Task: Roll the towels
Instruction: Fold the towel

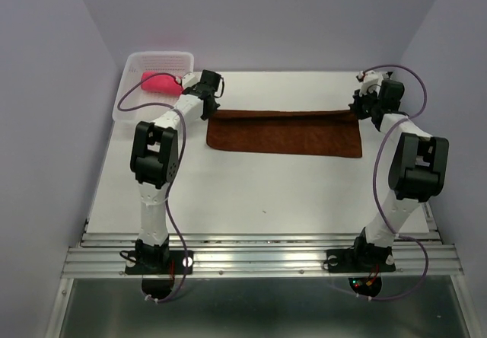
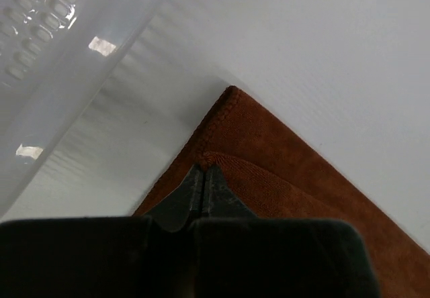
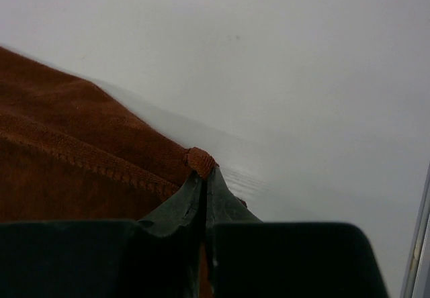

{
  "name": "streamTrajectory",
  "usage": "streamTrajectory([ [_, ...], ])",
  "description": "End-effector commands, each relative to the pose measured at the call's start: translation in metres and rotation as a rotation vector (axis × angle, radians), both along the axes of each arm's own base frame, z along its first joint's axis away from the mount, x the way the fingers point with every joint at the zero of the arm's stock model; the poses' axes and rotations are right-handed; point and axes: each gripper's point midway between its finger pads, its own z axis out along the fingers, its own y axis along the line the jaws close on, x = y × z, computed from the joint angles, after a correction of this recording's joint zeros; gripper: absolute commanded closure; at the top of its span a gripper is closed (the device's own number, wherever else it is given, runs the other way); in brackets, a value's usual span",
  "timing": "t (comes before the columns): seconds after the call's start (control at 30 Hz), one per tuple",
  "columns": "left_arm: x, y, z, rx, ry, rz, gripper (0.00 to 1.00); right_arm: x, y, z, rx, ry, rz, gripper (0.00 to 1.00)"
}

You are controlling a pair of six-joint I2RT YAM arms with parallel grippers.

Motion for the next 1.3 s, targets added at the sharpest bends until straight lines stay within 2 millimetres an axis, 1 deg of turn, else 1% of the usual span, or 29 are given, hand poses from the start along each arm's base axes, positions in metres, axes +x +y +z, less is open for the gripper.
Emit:
streamTrajectory([
  [0.0, -0.011, 0.013, 0.036, 0.005, -0.065, 0.011, 1.00, -0.015, 0.002, 0.042, -0.128, -0.135, 0.180, 0.98],
  [0.03, -0.016, 0.013, 0.032, 0.003, -0.053, 0.007, 1.00, -0.022, 0.006, 0.034, -0.146, -0.126, 0.221, 0.98],
  [0.1, -0.021, 0.014, 0.030, 0.003, -0.048, 0.009, 1.00, -0.030, 0.010, 0.033, -0.155, -0.119, 0.251, 0.96],
  [0.13, -0.025, 0.015, 0.026, 0.006, -0.038, 0.009, 1.00, -0.032, 0.013, 0.033, -0.143, -0.117, 0.258, 0.96],
  [0.2, -0.028, 0.013, 0.026, -0.005, -0.039, 0.008, 1.00, -0.037, 0.018, 0.030, -0.127, -0.115, 0.281, 0.95],
  [0.23, -0.031, 0.013, 0.023, -0.003, -0.033, 0.005, 1.00, -0.039, 0.020, 0.032, -0.116, -0.115, 0.280, 0.95],
  [0.33, -0.033, 0.014, 0.023, 0.001, -0.029, 0.002, 1.00, -0.048, 0.023, 0.024, -0.097, -0.095, 0.283, 0.95],
  [0.43, -0.037, 0.010, 0.021, -0.003, -0.020, -0.013, 1.00, -0.053, 0.022, 0.015, -0.087, -0.067, 0.261, 0.95],
  [0.53, -0.042, 0.012, 0.019, 0.006, -0.006, -0.008, 1.00, -0.058, 0.014, 0.008, -0.115, -0.044, 0.221, 0.96],
  [0.63, -0.050, 0.017, 0.020, 0.012, -0.002, 0.006, 1.00, -0.064, 0.002, 0.005, -0.125, -0.031, 0.178, 0.98],
  [0.7, -0.053, 0.019, 0.022, 0.013, -0.007, 0.010, 1.00, -0.068, 0.003, 0.005, -0.121, -0.029, 0.178, 0.98],
  [0.8, -0.056, 0.020, 0.024, 0.010, -0.008, 0.009, 1.00, -0.073, -0.006, 0.007, -0.114, -0.031, 0.155, 0.98],
  [0.87, -0.058, 0.019, 0.025, 0.006, -0.005, 0.006, 1.00, -0.075, -0.005, 0.008, -0.111, -0.032, 0.149, 0.98],
  [0.9, -0.059, 0.019, 0.023, 0.006, -0.004, 0.006, 1.00, -0.083, -0.003, 0.002, -0.103, -0.002, 0.150, 0.98],
  [0.97, -0.061, 0.018, 0.022, 0.000, 0.003, -0.002, 1.00, -0.087, -0.002, 0.000, -0.097, 0.002, 0.153, 0.98],
  [1.0, -0.062, 0.018, 0.021, 0.003, 0.007, -0.001, 1.00, -0.089, -0.005, -0.002, -0.094, 0.008, 0.144, 0.98],
  [1.13, -0.071, 0.021, 0.016, 0.006, 0.021, 0.005, 1.00, -0.093, -0.001, -0.008, -0.070, 0.027, 0.152, 0.97],
  [1.27, -0.076, 0.020, 0.011, 0.005, 0.027, -0.002, 1.00, -0.100, 0.003, -0.011, -0.050, 0.038, 0.155, 0.96],
])
